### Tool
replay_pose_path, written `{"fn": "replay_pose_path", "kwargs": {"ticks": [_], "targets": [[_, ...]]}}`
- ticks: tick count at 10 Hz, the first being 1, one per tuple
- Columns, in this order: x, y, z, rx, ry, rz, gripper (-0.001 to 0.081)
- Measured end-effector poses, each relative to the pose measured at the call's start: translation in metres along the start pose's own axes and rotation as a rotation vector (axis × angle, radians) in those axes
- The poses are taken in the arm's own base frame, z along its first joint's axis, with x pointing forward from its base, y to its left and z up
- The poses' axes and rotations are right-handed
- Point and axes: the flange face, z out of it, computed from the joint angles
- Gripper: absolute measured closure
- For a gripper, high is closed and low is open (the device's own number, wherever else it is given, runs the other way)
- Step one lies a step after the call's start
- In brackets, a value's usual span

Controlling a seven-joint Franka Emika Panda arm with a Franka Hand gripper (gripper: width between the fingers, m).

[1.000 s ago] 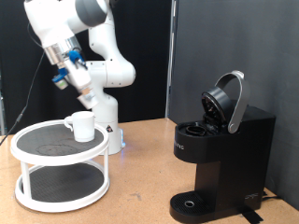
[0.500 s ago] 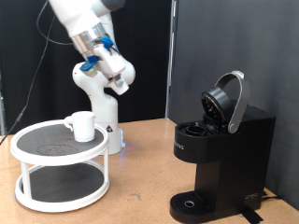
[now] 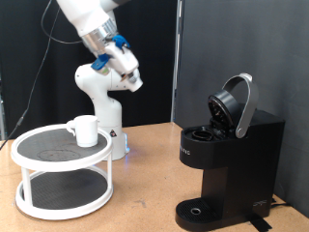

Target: Make a cup of coffee with the keurig machine

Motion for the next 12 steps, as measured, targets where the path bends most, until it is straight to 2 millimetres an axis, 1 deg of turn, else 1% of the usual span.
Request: {"fn": "replay_pose_path", "kwargs": {"ticks": [3,7,10,12], "targets": [[-0.042,0.02,0.008,-0.022,-0.033,0.033,0.044],[-0.096,0.042,0.029,0.015,-0.042,0.052,0.044],[-0.133,0.049,0.041,0.039,-0.051,0.043,0.044],[-0.145,0.045,0.045,0.061,-0.057,0.052,0.044]]}}
